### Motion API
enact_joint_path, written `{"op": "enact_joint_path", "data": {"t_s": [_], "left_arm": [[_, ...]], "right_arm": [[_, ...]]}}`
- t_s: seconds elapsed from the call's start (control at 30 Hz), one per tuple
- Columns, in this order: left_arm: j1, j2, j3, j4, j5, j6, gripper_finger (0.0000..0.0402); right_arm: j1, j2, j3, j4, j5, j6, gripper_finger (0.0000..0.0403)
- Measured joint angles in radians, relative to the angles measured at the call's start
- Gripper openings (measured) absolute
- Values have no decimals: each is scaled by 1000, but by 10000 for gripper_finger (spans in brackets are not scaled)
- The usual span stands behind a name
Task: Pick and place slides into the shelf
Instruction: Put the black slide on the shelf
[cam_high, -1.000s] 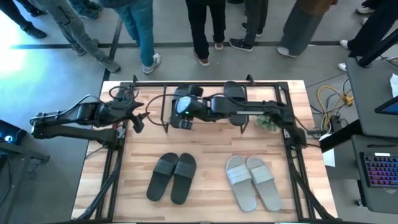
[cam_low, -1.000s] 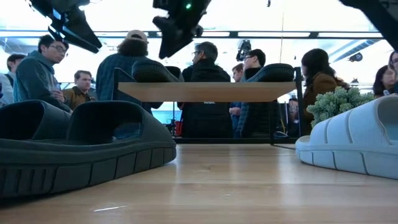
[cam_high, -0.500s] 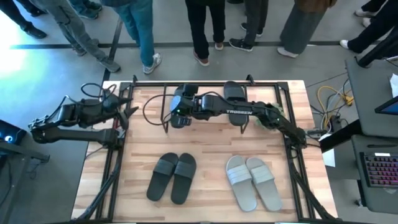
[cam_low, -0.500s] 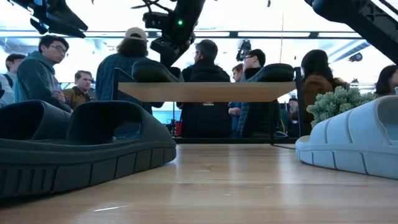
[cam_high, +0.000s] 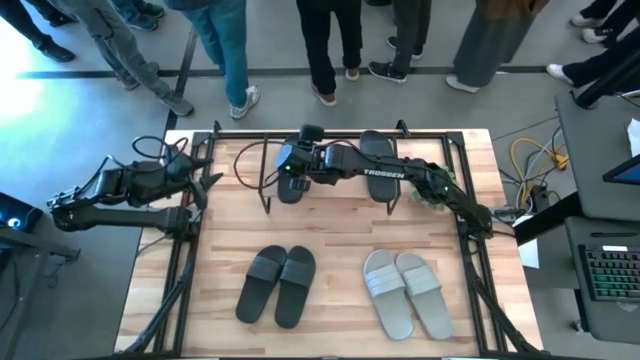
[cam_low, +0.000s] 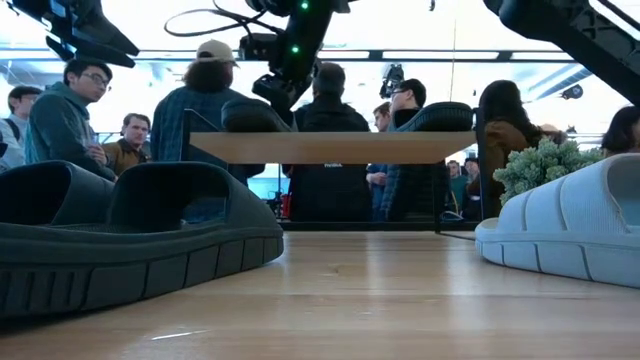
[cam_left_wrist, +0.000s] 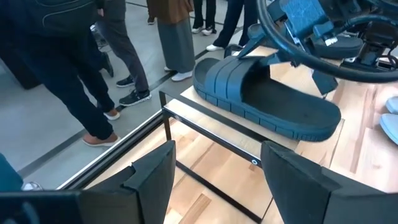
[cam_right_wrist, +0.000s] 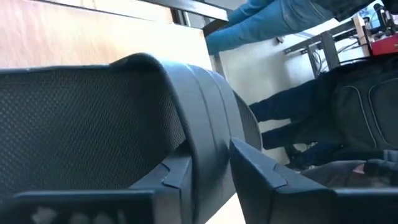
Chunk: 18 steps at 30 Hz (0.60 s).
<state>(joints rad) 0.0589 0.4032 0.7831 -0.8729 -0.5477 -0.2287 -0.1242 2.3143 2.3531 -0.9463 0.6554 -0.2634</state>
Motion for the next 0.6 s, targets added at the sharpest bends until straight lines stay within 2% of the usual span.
{"op": "enact_joint_path", "data": {"t_s": [0.23, 0.43, 0.6], "left_arm": [[0, 1, -1, 0, -12, 0, 221], [0, 1, -1, 9, -16, -1, 221], [0, 5, -1, 57, -18, 0, 221]], "right_arm": [[3, -3, 1, -56, 6, -3, 15], [26, -37, 1, -114, 106, 34, 10], [39, -105, 1, -297, 183, 160, 10]]}}
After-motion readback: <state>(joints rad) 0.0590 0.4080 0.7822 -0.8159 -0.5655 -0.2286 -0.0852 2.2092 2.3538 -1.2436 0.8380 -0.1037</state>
